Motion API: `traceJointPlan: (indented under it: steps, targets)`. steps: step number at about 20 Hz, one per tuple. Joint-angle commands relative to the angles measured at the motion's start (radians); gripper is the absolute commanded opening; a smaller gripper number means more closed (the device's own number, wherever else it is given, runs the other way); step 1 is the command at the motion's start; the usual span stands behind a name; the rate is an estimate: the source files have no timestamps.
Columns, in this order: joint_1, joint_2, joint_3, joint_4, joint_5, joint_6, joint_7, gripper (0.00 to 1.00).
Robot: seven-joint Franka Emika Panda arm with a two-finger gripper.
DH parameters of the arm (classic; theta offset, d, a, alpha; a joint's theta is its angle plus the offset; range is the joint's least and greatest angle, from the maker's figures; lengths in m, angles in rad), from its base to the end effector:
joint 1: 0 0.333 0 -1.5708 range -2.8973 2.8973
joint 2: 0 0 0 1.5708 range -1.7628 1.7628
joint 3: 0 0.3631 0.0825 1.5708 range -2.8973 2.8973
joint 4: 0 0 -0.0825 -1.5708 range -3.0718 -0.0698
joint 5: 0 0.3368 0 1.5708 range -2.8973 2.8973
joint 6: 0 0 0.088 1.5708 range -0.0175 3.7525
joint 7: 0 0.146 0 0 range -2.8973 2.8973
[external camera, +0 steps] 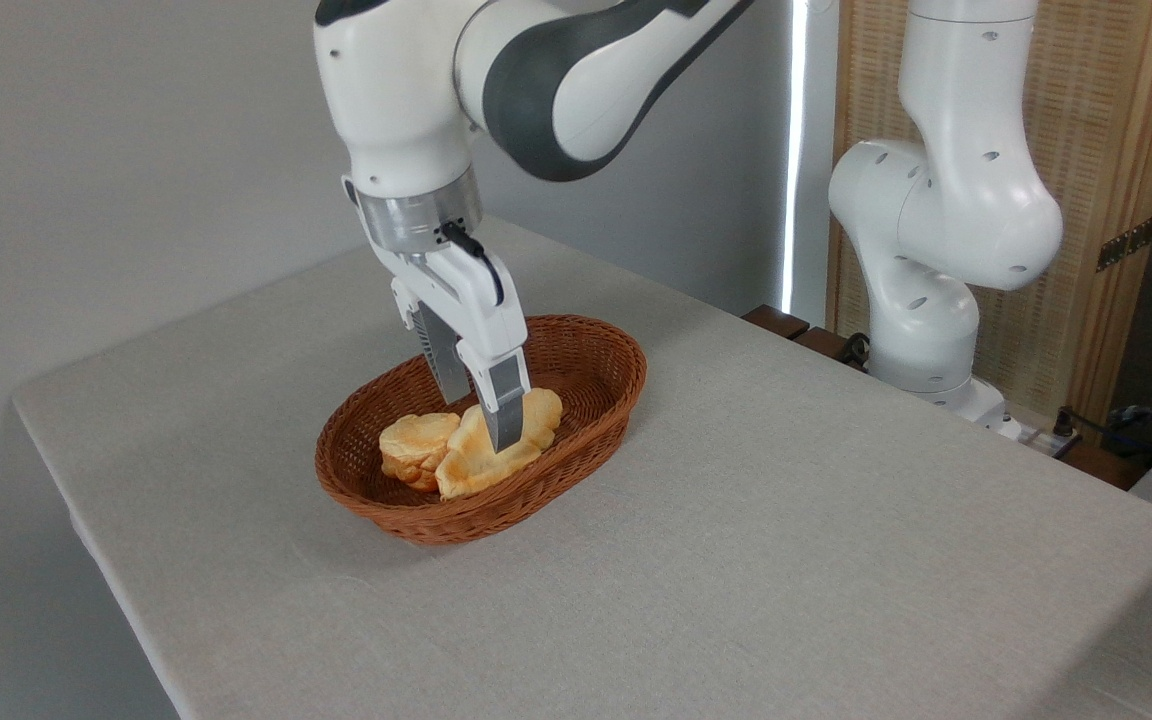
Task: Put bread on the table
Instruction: 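Lower the open gripper onto the braided bread roll in the basket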
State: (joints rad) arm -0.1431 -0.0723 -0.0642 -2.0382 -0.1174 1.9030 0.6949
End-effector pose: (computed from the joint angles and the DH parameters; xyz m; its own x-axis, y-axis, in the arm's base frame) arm 0.4646 -0.1115 0.4969 0.6531 -0.7571 0.0164 -0.7530 -0.6468 0.1210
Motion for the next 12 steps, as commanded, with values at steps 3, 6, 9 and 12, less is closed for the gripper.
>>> traceJointPlan:
  steps: [3,6,9,12]
  targets:
    - [-0.02,0.013,0.0,-0.01,0.004,0.008,-0.02,1.0]
    - [-0.02,0.026,-0.009,-0.019,0.005,0.01,-0.02,1.0]
    - [-0.02,0.031,-0.009,-0.019,0.007,0.008,-0.018,0.9]
    - [-0.018,0.031,-0.009,-0.019,0.007,0.008,-0.008,0.37]
